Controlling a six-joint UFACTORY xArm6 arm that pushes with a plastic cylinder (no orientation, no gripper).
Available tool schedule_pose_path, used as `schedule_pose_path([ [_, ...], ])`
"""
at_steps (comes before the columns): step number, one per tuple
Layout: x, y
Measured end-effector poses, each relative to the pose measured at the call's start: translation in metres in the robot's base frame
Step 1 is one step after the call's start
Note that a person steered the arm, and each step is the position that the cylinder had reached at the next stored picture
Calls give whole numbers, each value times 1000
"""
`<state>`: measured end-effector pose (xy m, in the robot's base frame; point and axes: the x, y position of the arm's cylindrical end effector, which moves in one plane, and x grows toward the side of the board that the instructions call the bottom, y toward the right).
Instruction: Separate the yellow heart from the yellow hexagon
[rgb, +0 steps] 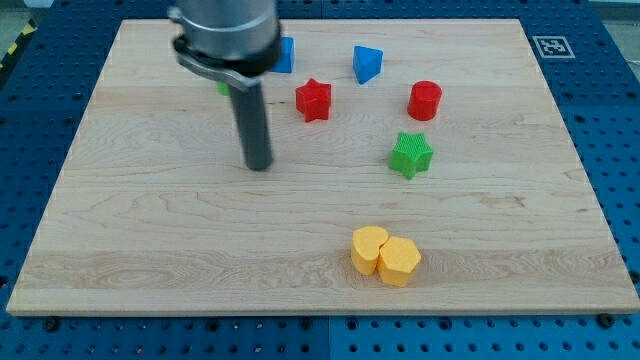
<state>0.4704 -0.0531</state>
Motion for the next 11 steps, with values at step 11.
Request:
schedule_pose_path([
  [11,104,61],
])
